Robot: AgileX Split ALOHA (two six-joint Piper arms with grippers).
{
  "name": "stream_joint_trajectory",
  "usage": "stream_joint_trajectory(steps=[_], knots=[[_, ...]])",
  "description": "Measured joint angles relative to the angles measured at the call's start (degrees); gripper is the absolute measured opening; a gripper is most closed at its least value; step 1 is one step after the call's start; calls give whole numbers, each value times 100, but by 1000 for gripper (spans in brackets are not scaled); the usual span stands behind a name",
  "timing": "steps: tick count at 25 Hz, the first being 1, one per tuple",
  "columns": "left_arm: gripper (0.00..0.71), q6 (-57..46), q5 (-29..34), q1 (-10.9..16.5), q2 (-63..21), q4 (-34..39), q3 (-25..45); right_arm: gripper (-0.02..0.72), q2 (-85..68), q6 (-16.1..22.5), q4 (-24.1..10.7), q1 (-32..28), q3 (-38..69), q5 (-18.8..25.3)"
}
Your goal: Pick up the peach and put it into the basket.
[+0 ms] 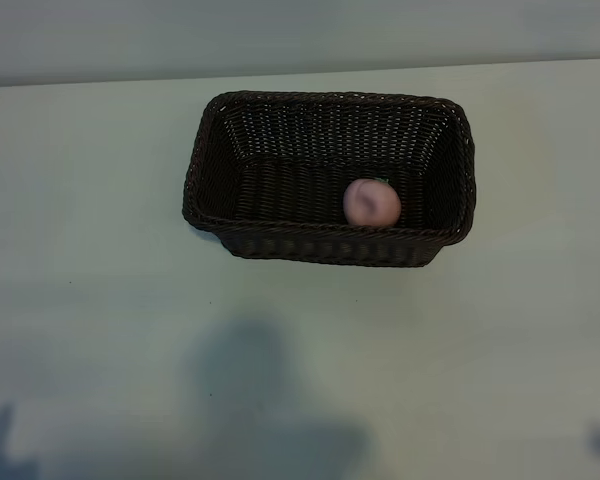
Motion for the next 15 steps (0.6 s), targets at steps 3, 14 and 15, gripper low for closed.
stream_joint_trajectory(steps=[3,14,15], knots=[[590,0,0,0,0,0,0,596,-11,-5,-13,0,414,56],[590,0,0,0,0,0,0,595,-11,-5,-48,0,1197,-279],[590,0,0,0,0,0,0,595,-11,-5,-48,0,1242,-345]])
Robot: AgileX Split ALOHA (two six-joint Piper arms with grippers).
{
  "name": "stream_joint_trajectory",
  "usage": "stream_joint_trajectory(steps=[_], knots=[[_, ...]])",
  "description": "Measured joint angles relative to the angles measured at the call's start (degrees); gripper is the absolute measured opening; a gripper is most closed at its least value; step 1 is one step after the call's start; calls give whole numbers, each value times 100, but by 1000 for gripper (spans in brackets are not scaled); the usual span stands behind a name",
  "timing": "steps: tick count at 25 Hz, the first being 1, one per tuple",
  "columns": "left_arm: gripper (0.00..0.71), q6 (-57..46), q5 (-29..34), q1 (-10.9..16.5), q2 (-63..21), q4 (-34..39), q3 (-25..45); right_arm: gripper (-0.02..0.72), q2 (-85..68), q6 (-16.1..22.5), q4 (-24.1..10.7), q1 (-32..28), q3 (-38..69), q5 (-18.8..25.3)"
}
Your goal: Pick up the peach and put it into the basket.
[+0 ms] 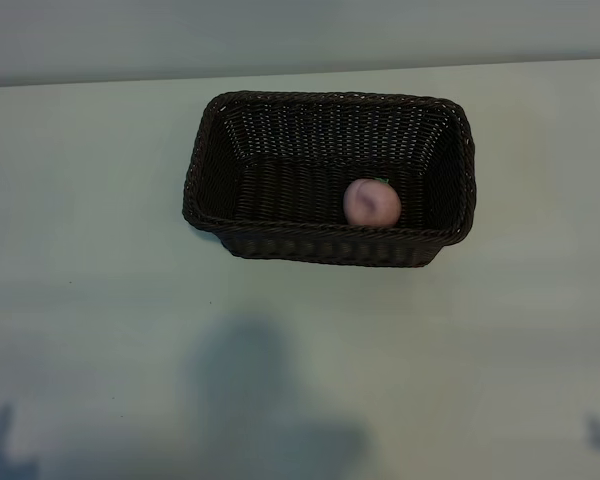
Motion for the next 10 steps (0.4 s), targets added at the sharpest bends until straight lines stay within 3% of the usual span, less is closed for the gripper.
stream_joint_trajectory(steps=[10], knots=[[590,0,0,0,0,0,0,595,0,-107,279,150,145,-302]])
